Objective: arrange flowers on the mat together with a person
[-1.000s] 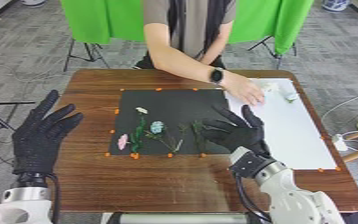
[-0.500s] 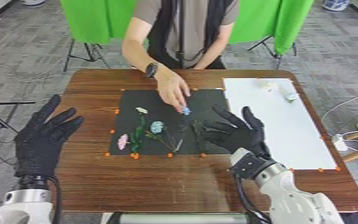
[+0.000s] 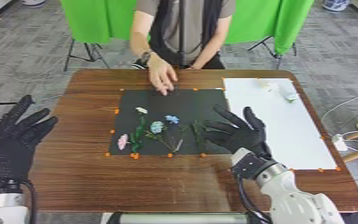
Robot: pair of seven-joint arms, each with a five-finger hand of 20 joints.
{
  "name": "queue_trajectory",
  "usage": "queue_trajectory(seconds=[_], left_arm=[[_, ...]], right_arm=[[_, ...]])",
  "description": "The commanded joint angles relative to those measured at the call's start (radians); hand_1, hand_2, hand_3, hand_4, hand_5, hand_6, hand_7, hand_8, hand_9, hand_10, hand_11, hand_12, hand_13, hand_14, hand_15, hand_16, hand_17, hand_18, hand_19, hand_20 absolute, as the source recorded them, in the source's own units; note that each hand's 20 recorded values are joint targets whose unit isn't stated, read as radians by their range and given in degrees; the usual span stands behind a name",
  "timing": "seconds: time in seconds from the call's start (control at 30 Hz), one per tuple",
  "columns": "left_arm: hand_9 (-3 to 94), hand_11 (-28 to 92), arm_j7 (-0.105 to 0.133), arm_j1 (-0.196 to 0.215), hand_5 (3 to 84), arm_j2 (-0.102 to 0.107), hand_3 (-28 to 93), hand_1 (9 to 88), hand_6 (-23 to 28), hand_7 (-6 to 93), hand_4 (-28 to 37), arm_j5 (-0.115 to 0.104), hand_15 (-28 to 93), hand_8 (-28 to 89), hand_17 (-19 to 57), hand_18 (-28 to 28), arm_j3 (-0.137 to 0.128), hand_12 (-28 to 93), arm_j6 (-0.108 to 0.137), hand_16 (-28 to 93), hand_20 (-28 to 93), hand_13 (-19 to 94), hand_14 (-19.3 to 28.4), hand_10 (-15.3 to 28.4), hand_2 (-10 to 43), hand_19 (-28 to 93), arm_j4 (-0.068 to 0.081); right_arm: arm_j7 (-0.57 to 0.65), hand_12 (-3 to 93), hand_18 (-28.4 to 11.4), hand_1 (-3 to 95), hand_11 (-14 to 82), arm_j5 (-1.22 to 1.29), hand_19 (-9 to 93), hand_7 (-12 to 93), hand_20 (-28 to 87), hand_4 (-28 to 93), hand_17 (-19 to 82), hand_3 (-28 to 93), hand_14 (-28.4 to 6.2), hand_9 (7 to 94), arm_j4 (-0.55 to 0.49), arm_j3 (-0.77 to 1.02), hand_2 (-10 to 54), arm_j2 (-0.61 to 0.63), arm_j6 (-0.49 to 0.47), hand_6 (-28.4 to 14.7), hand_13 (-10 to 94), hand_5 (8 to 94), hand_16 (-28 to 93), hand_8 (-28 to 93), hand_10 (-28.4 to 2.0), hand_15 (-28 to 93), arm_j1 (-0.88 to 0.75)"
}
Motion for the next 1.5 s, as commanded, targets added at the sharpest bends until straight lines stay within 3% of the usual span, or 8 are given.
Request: queue_trajectory(seconds=[0.03,0.17,0.5,0.77,1.1,1.33,1.4,1.5], left_arm=[[37.1,22,-0.019,0.027,34.0,0.015,75,19.4,7.0,8.5,-28.3,0.003,48,-8,-1.0,28.4,-0.020,11,0.001,-9,-28,31,28.4,21.0,7.9,71,-0.010],[37.1,22,-0.024,0.026,34.0,0.014,75,19.4,7.1,8.4,-28.3,0.001,48,-8,-1.0,28.4,-0.015,11,-0.003,-9,-28,31,28.4,21.0,7.9,71,-0.007],[37.0,22,-0.009,0.017,34.1,-0.004,75,19.8,7.2,8.2,-28.3,-0.003,48,-8,-0.9,28.4,0.006,11,0.003,-9,-28,31,28.4,21.1,7.8,72,-0.004],[37.0,22,-0.013,0.007,34.1,-0.008,75,19.9,7.2,8.0,-28.3,0.000,48,-8,-0.8,28.4,0.029,11,-0.005,-10,-28,31,28.4,21.2,7.8,72,-0.001],[36.9,22,-0.003,0.005,34.1,-0.009,75,19.9,7.2,8.1,-28.3,-0.004,48,-8,-0.3,28.4,0.041,11,0.004,-10,-28,31,28.4,21.1,7.8,73,-0.001],[37.0,22,-0.002,-0.005,34.1,-0.015,75,19.9,7.2,8.2,-28.3,0.006,48,-8,-0.2,28.4,0.071,11,-0.008,-10,-28,31,28.4,21.1,7.8,73,-0.006],[37.0,22,-0.017,-0.010,34.1,-0.021,75,19.9,7.2,8.2,-28.3,0.015,48,-8,-0.1,28.4,0.073,11,-0.026,-10,-28,31,28.4,21.2,7.8,73,-0.005],[37.0,22,-0.024,-0.010,34.2,-0.017,75,19.9,7.4,8.2,-28.3,0.019,48,-8,-0.1,28.4,0.078,11,-0.032,-10,-28,31,28.4,21.2,7.8,73,-0.007]], right_arm=[[-0.009,11.4,-21.3,6.3,15.7,-0.004,57,10,18,-28,5,75,-24.0,51.6,-0.008,-0.001,14.7,-0.003,0.012,-2.8,41,43.6,8,-12,-21.3,46,-0.006],[-0.012,11.4,-21.3,6.4,15.8,-0.001,57,10,18,-28,5,75,-24.0,51.6,-0.009,-0.003,14.8,0.000,0.016,-2.8,41,43.7,8,-12,-21.3,46,-0.009],[-0.010,11.4,-21.2,6.2,15.7,-0.002,57,10,18,-28,5,75,-24.0,51.7,-0.009,-0.001,14.9,-0.004,0.016,-2.8,41,43.7,8,-12,-21.3,46,-0.010],[-0.017,11.4,-21.2,6.3,15.8,-0.006,57,10,18,-28,5,76,-23.9,51.6,-0.010,0.004,14.8,-0.001,0.021,-2.8,41,43.9,8,-12,-21.1,46,-0.010],[-0.034,11.7,-21.4,6.8,16.7,-0.022,58,10,19,-28,6,76,-23.6,52.1,-0.008,0.010,14.2,0.019,0.048,-2.5,42,43.5,8,-12,-21.6,49,0.006],[-0.042,11.6,-21.4,7.2,16.9,-0.047,58,10,19,-28,6,77,-23.6,52.2,0.006,0.025,13.7,0.048,0.048,-2.3,42,43.1,7,-12,-21.6,50,0.023],[-0.059,11.5,-21.4,7.3,16.8,-0.060,58,11,19,-28,6,77,-23.7,51.9,0.005,0.038,13.6,0.067,0.066,-2.2,42,42.9,7,-12,-21.6,50,0.025],[-0.062,11.4,-21.5,7.3,16.5,-0.092,58,10,18,-28,6,78,-23.8,51.6,0.005,0.074,13.5,0.108,0.078,-2.1,42,42.5,7,-12,-21.5,49,0.031]])
